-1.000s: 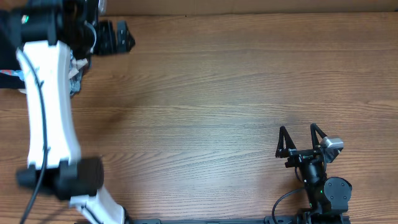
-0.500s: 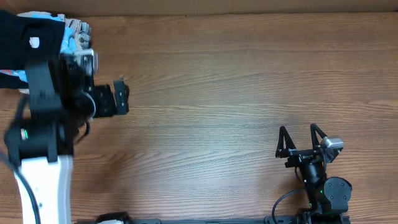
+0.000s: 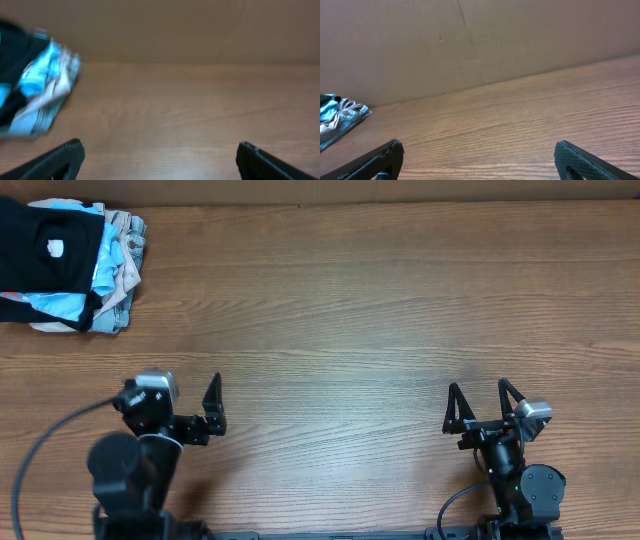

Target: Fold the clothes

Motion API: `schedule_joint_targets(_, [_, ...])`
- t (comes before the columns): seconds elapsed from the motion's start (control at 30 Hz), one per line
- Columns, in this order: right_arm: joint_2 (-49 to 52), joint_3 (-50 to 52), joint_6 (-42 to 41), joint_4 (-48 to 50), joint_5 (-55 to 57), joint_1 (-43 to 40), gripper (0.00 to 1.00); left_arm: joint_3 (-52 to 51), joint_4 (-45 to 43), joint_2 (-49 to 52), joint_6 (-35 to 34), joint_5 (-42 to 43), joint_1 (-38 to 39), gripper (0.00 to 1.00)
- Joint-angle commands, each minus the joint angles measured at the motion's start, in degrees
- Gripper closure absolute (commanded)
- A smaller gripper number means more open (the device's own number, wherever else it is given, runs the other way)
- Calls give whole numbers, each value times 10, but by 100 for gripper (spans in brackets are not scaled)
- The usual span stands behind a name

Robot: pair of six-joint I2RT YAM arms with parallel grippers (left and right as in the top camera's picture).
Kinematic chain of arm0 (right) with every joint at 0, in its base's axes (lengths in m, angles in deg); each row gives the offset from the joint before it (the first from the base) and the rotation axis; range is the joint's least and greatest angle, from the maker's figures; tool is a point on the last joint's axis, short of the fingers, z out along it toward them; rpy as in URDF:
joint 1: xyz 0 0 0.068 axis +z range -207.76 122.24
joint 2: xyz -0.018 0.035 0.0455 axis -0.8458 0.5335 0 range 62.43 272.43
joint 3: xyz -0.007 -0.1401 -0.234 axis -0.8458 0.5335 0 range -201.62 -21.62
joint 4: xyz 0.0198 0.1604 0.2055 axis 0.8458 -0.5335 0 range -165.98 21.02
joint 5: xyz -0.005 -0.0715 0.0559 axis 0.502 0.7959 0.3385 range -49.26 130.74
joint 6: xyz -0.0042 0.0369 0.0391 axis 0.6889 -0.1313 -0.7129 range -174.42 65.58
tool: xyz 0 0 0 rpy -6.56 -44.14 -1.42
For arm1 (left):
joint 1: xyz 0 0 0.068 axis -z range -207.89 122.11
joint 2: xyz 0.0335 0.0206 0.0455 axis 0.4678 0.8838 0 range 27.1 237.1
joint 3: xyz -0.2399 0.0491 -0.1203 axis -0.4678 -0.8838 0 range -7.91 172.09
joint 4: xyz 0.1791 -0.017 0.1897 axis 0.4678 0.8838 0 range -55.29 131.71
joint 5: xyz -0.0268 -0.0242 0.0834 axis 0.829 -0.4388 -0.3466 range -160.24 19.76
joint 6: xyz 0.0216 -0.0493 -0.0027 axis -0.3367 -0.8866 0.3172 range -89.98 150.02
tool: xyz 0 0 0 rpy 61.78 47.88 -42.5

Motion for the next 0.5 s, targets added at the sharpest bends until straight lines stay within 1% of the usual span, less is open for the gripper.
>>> schedule_joint_targets(0.0, [-6,6,-3,3,-1,3,0,-91,-76,-56,-4,44,4,0])
schedule_joint_targets(0.1, [-6,6,-3,3,-1,3,0,-163,-166,-91,-4,61,4,0])
schedule_joint_targets(0.17, [-6,6,-3,3,-1,3,0,-230,-258,-124,-4,73,4,0])
schedule_joint_targets(0.23, [-6,6,-3,3,-1,3,0,-260,-294,-144,-4,73,4,0])
schedule_joint_targets(0.33, [-6,6,-3,3,-1,3,0,-291,-310,-178,-4,66,4,0])
schedule_joint_targets(0.47, [-6,6,-3,3,-1,3,0,-294,-257,-217,5,34,5,0])
